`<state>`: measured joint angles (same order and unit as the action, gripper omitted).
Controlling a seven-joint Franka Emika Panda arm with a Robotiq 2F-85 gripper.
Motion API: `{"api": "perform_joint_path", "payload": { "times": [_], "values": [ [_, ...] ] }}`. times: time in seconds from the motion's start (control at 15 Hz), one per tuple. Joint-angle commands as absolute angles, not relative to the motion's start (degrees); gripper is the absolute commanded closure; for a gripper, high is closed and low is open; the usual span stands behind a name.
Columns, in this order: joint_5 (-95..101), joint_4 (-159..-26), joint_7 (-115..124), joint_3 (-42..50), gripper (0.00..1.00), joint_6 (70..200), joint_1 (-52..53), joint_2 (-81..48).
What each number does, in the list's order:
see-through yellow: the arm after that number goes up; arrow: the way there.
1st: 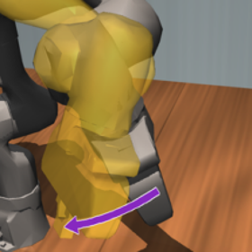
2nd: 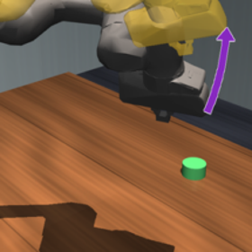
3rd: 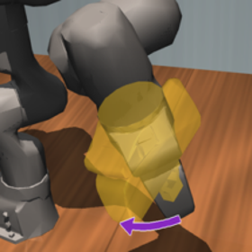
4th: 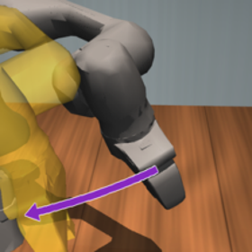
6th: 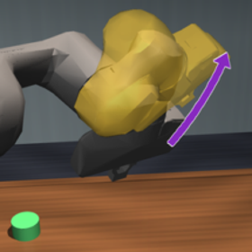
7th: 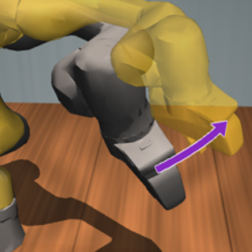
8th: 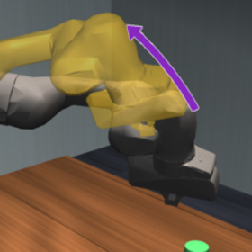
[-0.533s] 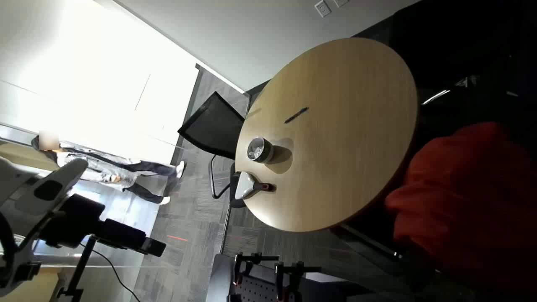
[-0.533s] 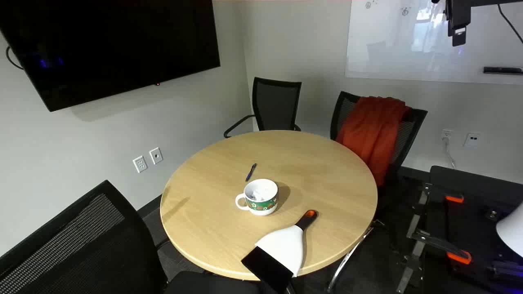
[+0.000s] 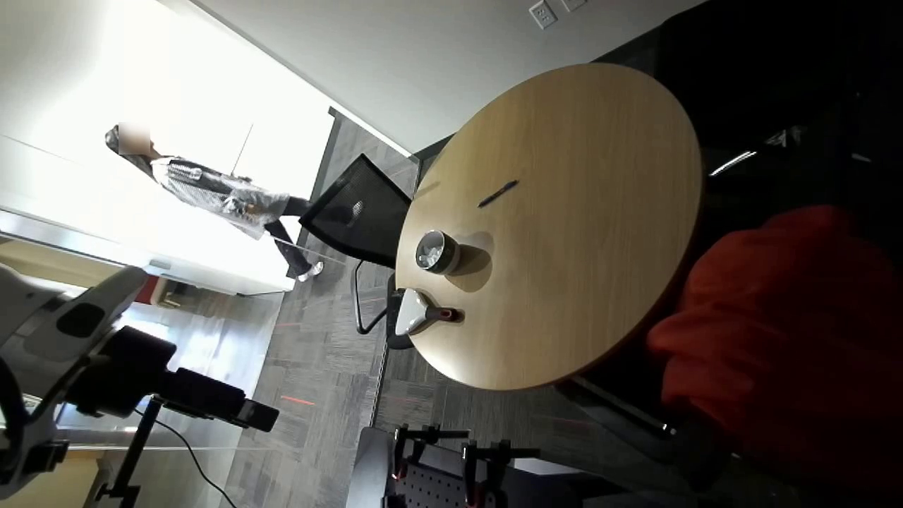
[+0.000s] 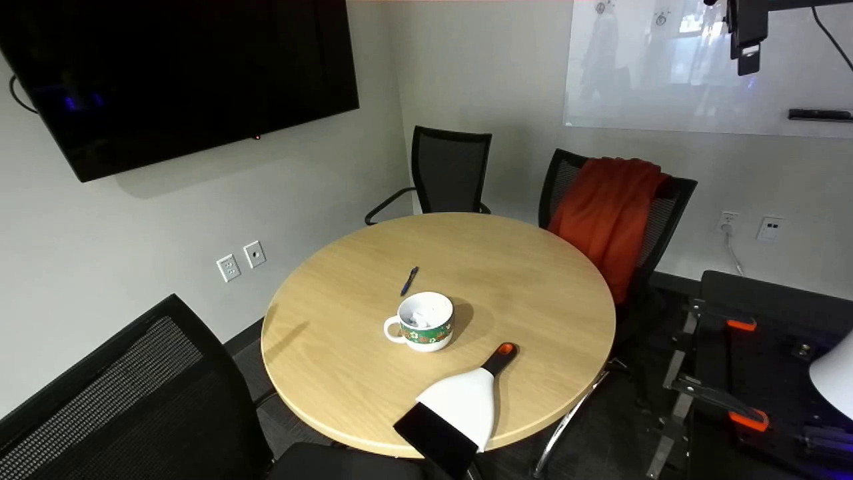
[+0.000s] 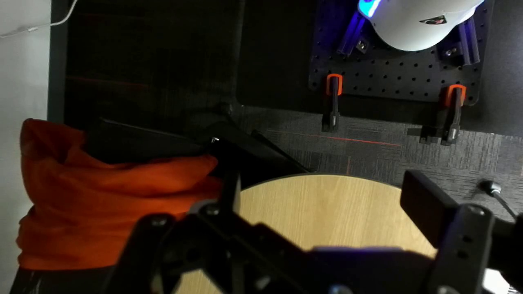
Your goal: Empty the mug on the table
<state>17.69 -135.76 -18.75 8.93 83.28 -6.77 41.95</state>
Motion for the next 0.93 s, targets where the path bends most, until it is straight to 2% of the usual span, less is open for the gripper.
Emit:
{"api": "perform_joint_path", "payload": {
  "times": [0.0, 0.33, 0.87],
  "values": [
    [18.21, -135.60, -18.02, 9.92, 0.00, 82.90, -5.28, 42.04],
    [17.16, -135.15, -19.14, 10.31, 0.00, 84.46, -4.10, 41.30],
    [14.15, -128.32, -21.50, 10.48, 0.00, 105.23, 2.37, 27.87]
  ]
}}
